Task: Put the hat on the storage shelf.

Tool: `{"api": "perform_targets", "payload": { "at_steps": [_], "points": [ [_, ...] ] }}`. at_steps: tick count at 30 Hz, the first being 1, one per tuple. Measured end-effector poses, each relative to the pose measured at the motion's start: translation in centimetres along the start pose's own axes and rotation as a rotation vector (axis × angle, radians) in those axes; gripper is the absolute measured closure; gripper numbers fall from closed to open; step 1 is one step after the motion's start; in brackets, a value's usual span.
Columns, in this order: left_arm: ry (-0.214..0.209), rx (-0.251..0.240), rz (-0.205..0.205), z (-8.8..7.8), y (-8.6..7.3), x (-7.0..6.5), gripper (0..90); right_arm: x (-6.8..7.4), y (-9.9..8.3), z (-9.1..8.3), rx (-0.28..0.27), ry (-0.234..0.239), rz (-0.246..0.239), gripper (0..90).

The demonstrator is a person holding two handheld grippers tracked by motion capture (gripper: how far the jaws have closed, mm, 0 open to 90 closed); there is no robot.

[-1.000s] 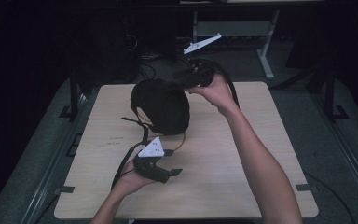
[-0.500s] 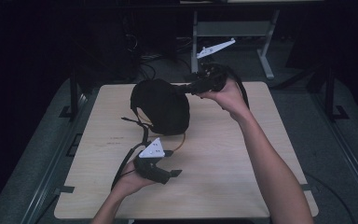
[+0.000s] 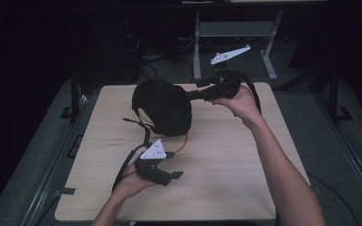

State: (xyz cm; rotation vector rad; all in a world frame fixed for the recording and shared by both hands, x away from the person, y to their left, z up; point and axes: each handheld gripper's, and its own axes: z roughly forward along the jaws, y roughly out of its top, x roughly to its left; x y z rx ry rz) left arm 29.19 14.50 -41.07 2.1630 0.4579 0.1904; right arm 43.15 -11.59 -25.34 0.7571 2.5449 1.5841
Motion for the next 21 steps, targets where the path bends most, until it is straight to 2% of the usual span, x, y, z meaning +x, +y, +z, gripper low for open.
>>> {"api": "perform_targets", "payload": {
  "at_steps": [21],
  "points": [
    [0.002, 0.005, 0.001, 0.1, -0.1, 0.0, 25.8, -0.5, -3.1, -2.7, 0.006, -0.028, 0.032, 22.5]
  ]
}}
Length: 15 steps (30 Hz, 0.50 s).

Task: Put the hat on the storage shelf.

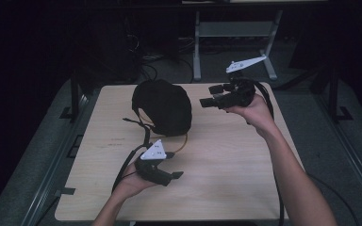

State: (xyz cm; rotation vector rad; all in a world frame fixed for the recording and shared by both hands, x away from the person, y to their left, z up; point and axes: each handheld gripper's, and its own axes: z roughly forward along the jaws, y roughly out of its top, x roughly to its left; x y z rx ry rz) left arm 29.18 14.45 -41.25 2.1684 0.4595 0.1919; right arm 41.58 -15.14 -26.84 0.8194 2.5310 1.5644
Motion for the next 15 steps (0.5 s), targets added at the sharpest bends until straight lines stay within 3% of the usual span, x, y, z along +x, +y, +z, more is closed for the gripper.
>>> {"api": "perform_targets", "payload": {
  "at_steps": [15],
  "points": [
    [-0.001, 0.021, 0.009, 0.2, -0.1, 0.0, 25.8, -0.1, -2.7, -2.1, -0.01, -0.015, 0.023, 20.5]
  ]
}}
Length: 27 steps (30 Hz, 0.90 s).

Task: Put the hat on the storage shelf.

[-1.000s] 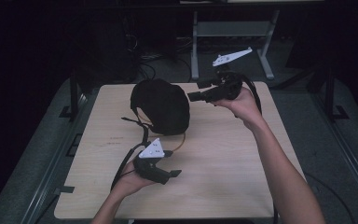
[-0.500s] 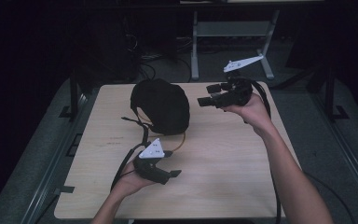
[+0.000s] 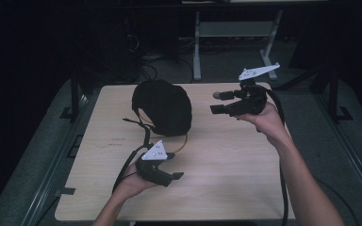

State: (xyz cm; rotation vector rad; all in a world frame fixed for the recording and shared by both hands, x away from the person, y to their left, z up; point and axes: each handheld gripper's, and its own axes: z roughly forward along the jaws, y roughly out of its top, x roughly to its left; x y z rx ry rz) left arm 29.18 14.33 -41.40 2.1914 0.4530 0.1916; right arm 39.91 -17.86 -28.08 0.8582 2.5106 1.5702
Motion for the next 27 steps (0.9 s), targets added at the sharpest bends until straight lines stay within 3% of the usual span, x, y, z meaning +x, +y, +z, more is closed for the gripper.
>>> {"api": "perform_targets", "payload": {
  "at_steps": [27],
  "points": [
    [-0.003, 0.001, -0.007, 0.4, -0.1, -0.2, 25.8, -0.3, -5.6, -2.5, 0.001, -0.012, 0.052, 19.0]
  ]
}}
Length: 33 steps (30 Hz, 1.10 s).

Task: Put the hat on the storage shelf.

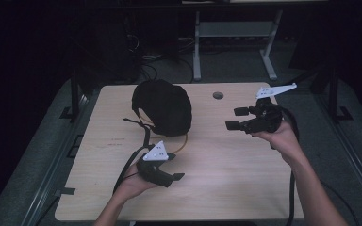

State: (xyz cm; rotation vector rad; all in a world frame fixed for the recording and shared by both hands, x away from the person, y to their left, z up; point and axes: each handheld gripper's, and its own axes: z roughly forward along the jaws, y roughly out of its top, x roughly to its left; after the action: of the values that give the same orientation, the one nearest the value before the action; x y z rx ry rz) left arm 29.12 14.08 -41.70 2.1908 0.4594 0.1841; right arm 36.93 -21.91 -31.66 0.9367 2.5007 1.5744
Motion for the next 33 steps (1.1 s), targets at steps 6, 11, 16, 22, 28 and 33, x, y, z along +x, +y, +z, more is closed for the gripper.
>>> {"api": "perform_targets", "payload": {
  "at_steps": [6, 11, 16, 22, 28, 33],
  "points": [
    [-0.002, 0.001, -0.003, 0.0, 0.0, 0.0, 25.8, -0.1, -1.4, -0.5, 0.001, -0.001, 0.012, 18.9],
    [-0.002, 0.004, -0.002, 0.1, -0.1, 0.0, 25.8, -0.2, -2.3, -0.8, 0.005, -0.001, 0.02, 18.7],
    [0.001, 0.002, -0.003, 0.0, -0.1, 0.1, 25.8, -0.2, -3.1, -1.3, 0.002, -0.007, 0.031, 18.5],
    [0.001, 0.003, -0.004, 0.0, -0.1, 0.1, 25.8, -0.2, -4.2, -1.7, 0.001, -0.009, 0.043, 18.5],
    [-0.001, 0.004, -0.01, 0.0, -0.2, 0.1, 25.8, -0.2, -5.3, -2.1, 0.006, -0.014, 0.052, 18.1],
    [0.0, 0.002, -0.011, 0.0, -0.2, 0.2, 25.8, -0.2, -6.3, -2.5, 0.01, -0.017, 0.064, 18.1]
  ]
}}
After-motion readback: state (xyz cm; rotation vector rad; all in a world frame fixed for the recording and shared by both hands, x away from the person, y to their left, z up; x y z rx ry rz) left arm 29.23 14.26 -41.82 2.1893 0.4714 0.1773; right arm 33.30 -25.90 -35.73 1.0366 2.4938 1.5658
